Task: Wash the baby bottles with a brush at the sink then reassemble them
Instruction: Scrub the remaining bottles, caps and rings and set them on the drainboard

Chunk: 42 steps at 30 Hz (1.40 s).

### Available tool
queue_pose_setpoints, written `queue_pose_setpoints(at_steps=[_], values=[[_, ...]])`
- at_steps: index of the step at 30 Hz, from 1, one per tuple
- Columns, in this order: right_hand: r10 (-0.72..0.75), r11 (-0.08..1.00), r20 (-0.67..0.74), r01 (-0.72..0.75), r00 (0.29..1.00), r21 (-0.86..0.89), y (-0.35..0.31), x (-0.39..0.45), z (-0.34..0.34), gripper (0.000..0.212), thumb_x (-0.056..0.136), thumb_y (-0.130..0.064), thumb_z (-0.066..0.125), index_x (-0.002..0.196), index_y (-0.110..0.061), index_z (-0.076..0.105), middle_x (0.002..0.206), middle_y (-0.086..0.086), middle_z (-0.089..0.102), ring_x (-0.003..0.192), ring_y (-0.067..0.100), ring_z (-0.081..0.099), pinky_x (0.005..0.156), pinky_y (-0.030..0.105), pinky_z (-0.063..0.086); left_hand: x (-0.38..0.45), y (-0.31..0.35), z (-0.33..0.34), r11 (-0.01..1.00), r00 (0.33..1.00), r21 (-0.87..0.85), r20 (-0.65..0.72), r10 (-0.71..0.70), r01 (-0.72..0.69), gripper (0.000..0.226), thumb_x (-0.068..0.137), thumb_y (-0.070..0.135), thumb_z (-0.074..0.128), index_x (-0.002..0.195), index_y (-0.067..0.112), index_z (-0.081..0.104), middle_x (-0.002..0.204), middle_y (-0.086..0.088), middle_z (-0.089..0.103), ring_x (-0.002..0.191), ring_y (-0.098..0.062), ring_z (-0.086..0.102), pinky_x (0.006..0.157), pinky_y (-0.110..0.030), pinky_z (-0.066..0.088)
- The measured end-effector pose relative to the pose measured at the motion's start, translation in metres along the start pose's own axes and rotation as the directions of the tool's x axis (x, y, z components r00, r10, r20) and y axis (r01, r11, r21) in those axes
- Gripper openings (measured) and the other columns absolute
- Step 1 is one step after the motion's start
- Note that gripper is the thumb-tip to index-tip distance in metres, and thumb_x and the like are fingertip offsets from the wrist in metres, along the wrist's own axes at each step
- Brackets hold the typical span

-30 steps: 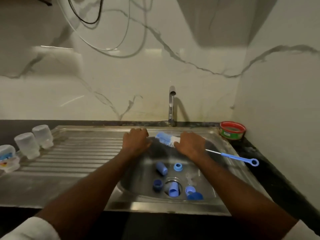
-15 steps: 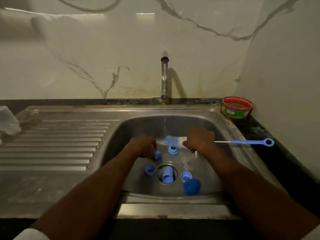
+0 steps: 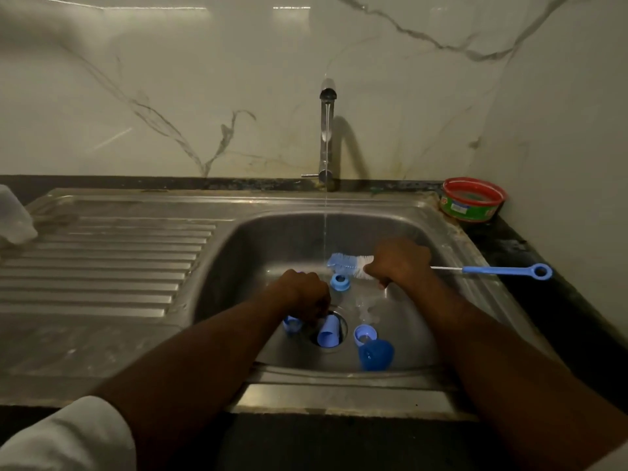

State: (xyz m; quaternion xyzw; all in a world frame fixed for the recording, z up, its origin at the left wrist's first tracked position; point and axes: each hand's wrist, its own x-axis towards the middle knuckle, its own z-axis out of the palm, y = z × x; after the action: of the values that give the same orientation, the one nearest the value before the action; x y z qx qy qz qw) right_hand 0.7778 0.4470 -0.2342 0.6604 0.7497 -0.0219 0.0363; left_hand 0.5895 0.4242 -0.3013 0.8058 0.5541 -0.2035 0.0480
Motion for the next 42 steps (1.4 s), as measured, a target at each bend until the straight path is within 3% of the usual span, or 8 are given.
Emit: queue_pose_setpoints(at_steps=[4, 7, 12, 16, 23, 30, 37, 42], values=[[0.01, 1.0, 0.0, -0.01, 1.0, -0.022, -0.002, -0.002, -0.002, 0.032, 0.086, -0.031, 0.075, 0.115, -0.023, 0.069, 0.114, 0.001, 0.069, 0.108, 0.023, 0.063, 0.079, 0.035, 0.04, 0.005, 0.002, 0.002, 1.0, 0.999, -0.001, -0.034, -0.024, 0.024, 0.027, 0.087, 0.048, 0.07, 0.111, 0.037, 0.069, 0.11, 0.005, 0.066, 0.097, -0.016, 0.06, 0.077, -0.033, 0.045], [-0.001, 1.0, -0.024, 0.0, 1.0, -0.015, -0.002, -0.002, -0.001, 0.029, 0.087, -0.032, 0.073, 0.114, -0.023, 0.069, 0.11, 0.0, 0.07, 0.107, 0.022, 0.064, 0.078, 0.035, 0.039, 0.005, -0.009, -0.008, 0.96, 0.988, -0.271, -0.11, -0.106, 0.073, 0.029, 0.085, 0.045, 0.074, 0.107, 0.026, 0.069, 0.099, 0.004, 0.065, 0.089, -0.014, 0.059, 0.074, -0.031, 0.046], [-0.01, 0.999, -0.08, 0.007, 0.997, -0.037, -0.006, -0.006, 0.001, 0.032, 0.093, -0.029, 0.066, 0.124, -0.02, 0.065, 0.128, 0.003, 0.063, 0.12, 0.024, 0.059, 0.094, 0.036, 0.045, 0.016, -0.034, -0.017, 0.477, 0.76, -0.878, -0.341, -0.554, -0.046, 0.024, 0.094, 0.032, 0.069, 0.091, 0.009, 0.069, 0.084, -0.006, 0.071, 0.078, -0.017, 0.069, 0.069, -0.025, 0.053], [-0.036, 0.998, -0.076, 0.032, 0.996, -0.056, -0.008, -0.007, -0.001, 0.037, 0.093, -0.027, 0.065, 0.13, -0.021, 0.062, 0.134, 0.004, 0.061, 0.125, 0.025, 0.057, 0.098, 0.037, 0.045, 0.036, -0.033, -0.041, 0.03, 0.718, -0.929, -0.307, -0.625, -0.37, 0.023, 0.099, 0.021, 0.066, 0.107, 0.0, 0.065, 0.097, -0.017, 0.075, 0.08, -0.023, 0.075, 0.066, -0.029, 0.061], [-0.012, 1.0, -0.058, 0.011, 0.998, -0.021, -0.008, 0.001, 0.008, 0.031, 0.097, -0.037, 0.059, 0.126, -0.024, 0.061, 0.129, 0.003, 0.062, 0.121, 0.023, 0.058, 0.098, 0.038, 0.043, 0.049, -0.016, -0.051, 0.261, 0.6, -0.806, -0.575, -0.556, -0.531, 0.023, 0.107, 0.029, 0.049, 0.106, 0.011, 0.064, 0.092, -0.003, 0.069, 0.081, -0.005, 0.066, 0.069, -0.015, 0.049], [-0.023, 0.999, -0.074, 0.02, 0.997, -0.041, -0.008, 0.003, 0.007, 0.032, 0.097, -0.039, 0.06, 0.125, -0.025, 0.062, 0.126, 0.001, 0.064, 0.118, 0.023, 0.06, 0.092, 0.037, 0.044, 0.047, -0.018, -0.046, 0.172, 0.689, -0.834, -0.534, -0.49, -0.524, 0.033, 0.111, 0.032, 0.033, 0.102, 0.014, 0.059, 0.081, 0.002, 0.058, 0.068, -0.004, 0.055, 0.059, -0.016, 0.045], [-0.051, 0.999, -0.056, 0.051, 0.997, 0.001, -0.004, -0.002, 0.002, 0.03, 0.092, -0.035, 0.065, 0.121, -0.025, 0.064, 0.12, -0.001, 0.067, 0.115, 0.022, 0.062, 0.081, 0.034, 0.04, 0.042, -0.012, -0.061, -0.245, 0.85, -0.869, -0.299, -0.433, -0.43, 0.043, 0.107, 0.04, 0.032, 0.113, 0.011, 0.064, 0.08, -0.003, 0.057, 0.071, -0.013, 0.054, 0.062, -0.027, 0.045], [-0.066, 0.998, -0.04, 0.066, 0.997, -0.001, -0.006, -0.003, 0.002, 0.031, 0.093, -0.036, 0.064, 0.121, -0.023, 0.064, 0.118, 0.0, 0.068, 0.113, 0.022, 0.062, 0.08, 0.035, 0.038, 0.048, -0.019, -0.056, -0.056, 0.768, -0.88, -0.378, -0.518, -0.471, 0.036, 0.106, 0.033, 0.046, 0.111, -0.002, 0.055, 0.082, -0.009, 0.055, 0.071, -0.019, 0.052, 0.057, -0.024, 0.046]])
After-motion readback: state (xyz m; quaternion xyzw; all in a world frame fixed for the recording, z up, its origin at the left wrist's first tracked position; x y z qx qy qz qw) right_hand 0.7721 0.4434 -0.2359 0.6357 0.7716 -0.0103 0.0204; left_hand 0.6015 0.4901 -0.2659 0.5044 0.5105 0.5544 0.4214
